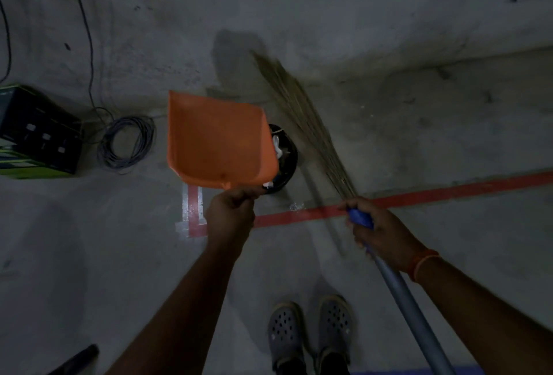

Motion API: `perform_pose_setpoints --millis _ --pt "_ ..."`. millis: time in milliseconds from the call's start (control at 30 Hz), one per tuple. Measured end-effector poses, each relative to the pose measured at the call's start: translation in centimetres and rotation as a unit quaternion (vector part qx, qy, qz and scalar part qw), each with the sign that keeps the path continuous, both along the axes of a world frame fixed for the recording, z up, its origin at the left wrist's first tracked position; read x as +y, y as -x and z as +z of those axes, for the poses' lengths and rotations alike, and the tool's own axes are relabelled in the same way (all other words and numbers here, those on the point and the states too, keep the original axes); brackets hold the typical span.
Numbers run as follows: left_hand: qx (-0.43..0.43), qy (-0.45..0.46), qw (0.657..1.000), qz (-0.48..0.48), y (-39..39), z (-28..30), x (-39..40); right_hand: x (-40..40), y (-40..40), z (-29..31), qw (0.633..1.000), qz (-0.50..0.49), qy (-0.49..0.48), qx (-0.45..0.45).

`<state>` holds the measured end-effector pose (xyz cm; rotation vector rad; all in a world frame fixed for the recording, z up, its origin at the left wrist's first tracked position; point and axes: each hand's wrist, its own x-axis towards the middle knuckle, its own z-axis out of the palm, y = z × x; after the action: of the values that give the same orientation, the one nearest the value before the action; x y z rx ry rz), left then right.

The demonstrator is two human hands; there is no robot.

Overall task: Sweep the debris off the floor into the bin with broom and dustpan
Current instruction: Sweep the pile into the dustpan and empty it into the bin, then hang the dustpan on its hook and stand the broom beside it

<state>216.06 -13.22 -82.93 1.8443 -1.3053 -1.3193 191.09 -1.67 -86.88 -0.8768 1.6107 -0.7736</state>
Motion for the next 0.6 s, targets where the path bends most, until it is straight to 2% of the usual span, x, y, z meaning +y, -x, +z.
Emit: perform_pose_setpoints --millis 233,400,600 --pt "0.135 0.018 0.99 -0.03 2.6 11.5 4.6 1.9 1.2 13.8 0.994 -0.056 0.057 -0.072" --pt "0.197 0.025 0.979 -0.037 5.2 20.3 9.0 5.5 2.2 23.8 0.993 -0.079 0.078 -0.05" --pt "0.245 0.036 0.965 -0.081 7.4 26.2 12.7 10.3 3.1 31.5 0.988 -0.12 0.098 -0.018"
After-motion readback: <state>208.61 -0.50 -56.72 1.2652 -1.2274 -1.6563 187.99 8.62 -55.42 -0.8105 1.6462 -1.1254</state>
